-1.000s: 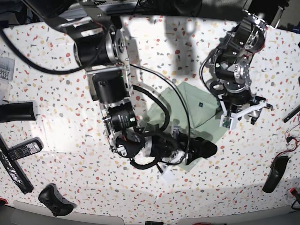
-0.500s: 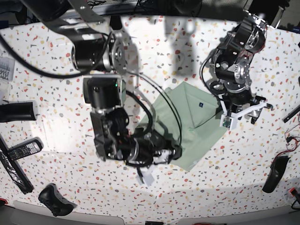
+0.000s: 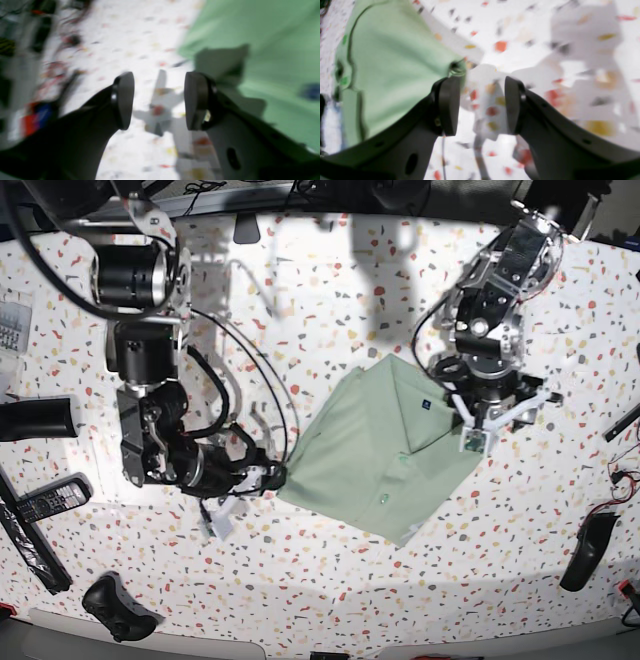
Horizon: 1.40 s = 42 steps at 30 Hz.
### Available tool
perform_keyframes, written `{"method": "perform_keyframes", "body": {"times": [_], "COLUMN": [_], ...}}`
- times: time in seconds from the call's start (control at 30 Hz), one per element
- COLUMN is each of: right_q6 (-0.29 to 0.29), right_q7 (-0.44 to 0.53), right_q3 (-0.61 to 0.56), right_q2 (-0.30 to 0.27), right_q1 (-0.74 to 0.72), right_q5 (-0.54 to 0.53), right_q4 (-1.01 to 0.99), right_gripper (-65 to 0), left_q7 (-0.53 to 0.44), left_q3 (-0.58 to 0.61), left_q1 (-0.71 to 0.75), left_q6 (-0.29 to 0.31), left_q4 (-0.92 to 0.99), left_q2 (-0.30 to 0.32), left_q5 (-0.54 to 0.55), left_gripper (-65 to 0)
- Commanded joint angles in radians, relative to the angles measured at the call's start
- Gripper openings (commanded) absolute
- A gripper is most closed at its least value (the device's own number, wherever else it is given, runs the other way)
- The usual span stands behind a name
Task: Fold the T-shirt properly
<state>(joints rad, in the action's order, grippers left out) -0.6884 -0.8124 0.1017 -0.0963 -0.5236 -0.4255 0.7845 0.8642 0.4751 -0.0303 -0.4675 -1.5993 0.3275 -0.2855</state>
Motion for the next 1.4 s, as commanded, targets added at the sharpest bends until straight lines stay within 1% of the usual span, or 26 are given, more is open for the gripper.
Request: {"method": "perform_keyframes", "body": {"times": [0.0, 0.07, 0.13, 0.3, 0.37, 0.47, 0.5, 0.6, 0.67, 0.77, 0.83, 0.9, 0.97, 1.0, 1.03, 1.1, 1.17, 1.27, 1.37], "right_q6": [-0.01, -0.01, -0.01, -0.01, -0.01, -0.01, -0.01, -0.01, -0.01, -0.01, -0.01, -0.01, -0.01, -0.01, -0.01, -0.01, -0.01, -0.01, -0.01], "right_q7": [0.018, 0.024, 0.04, 0.068, 0.083, 0.094, 0.11, 0.171, 0.228, 0.319, 0.375, 0.447, 0.53, 0.562, 0.573, 0.562, 0.513, 0.378, 0.322], "right_q3": [0.001, 0.001, 0.004, 0.023, 0.023, 0.023, 0.023, 0.023, 0.023, 0.023, 0.02, 0.0, -0.039, -0.062, -0.085, -0.13, -0.179, -0.267, -0.35], "right_q2": [0.003, 0.003, 0.002, 0.0, 0.008, 0.04, 0.057, 0.12, 0.159, 0.195, 0.201, 0.192, 0.169, 0.157, 0.145, 0.13, 0.121, 0.116, 0.104], "right_q1": [-0.033, -0.036, -0.049, -0.127, -0.156, -0.174, -0.174, -0.171, -0.171, -0.172, -0.171, -0.165, -0.147, -0.135, -0.122, -0.095, -0.065, -0.022, 0.037], "right_q5": [-0.06, -0.144, -0.182, -0.165, -0.155, -0.139, -0.116, 0.012, 0.091, 0.203, 0.291, 0.383, 0.437, 0.454, 0.462, 0.476, 0.468, 0.378, 0.307], "right_q4": [0.016, 0.02, 0.031, 0.034, 0.034, 0.033, 0.033, 0.008, -0.02, -0.061, -0.091, -0.132, -0.173, -0.187, -0.2, -0.209, -0.209, -0.203, -0.145], "right_gripper": [-36.9, -36.9, -36.9, -36.9, -36.9, -36.9, -36.9, -36.9, -36.9, -37.0, -37.0, -37.0, -37.0, -37.0, -37.0, -37.0, -37.0, -37.0, -37.0], "left_q7": [-0.023, -0.018, -0.004, 0.01, 0.01, -0.01, -0.025, -0.05, -0.058, -0.047, -0.027, -0.024, -0.061, -0.086, -0.108, -0.121, -0.121, -0.101, -0.061], "left_q3": [-0.005, -0.005, -0.005, -0.005, -0.005, -0.005, -0.005, -0.004, -0.002, -0.002, -0.002, -0.002, -0.002, -0.002, -0.002, -0.002, -0.002, -0.003, -0.003], "left_q1": [-0.031, -0.053, -0.072, -0.073, -0.065, -0.042, -0.03, 0.004, 0.021, 0.037, 0.048, 0.072, 0.113, 0.132, 0.151, 0.171, 0.177, 0.177, 0.178], "left_q6": [-0.011, -0.011, -0.011, -0.011, 0.013, 0.079, 0.1, 0.149, 0.163, 0.165, 0.165, 0.171, 0.215, 0.231, 0.237, 0.236, 0.236, 0.236, 0.228], "left_q4": [-0.024, -0.027, -0.046, -0.174, -0.232, -0.294, -0.307, -0.315, -0.315, -0.315, -0.315, -0.315, -0.315, -0.315, -0.315, -0.315, -0.315, -0.315, -0.315], "left_q2": [-0.008, -0.027, -0.037, -0.051, -0.068, -0.105, -0.119, -0.15, -0.153, -0.152, -0.153, -0.153, -0.153, -0.153, -0.153, -0.153, -0.152, -0.152, -0.152], "left_q5": [-0.023, -0.024, -0.023, -0.013, 0.022, 0.108, 0.14, 0.2, 0.216, 0.217, 0.251, 0.335, 0.393, 0.405, 0.41, 0.4, 0.38, 0.333, 0.3], "left_gripper": [-35.8, -35.8, -35.8, -35.8, -35.8, -35.8, -35.8, -35.8, -35.8, -35.8, -35.8, -35.8, -35.8, -35.8, -35.8, -35.8, -35.8, -35.8, -35.8]}}
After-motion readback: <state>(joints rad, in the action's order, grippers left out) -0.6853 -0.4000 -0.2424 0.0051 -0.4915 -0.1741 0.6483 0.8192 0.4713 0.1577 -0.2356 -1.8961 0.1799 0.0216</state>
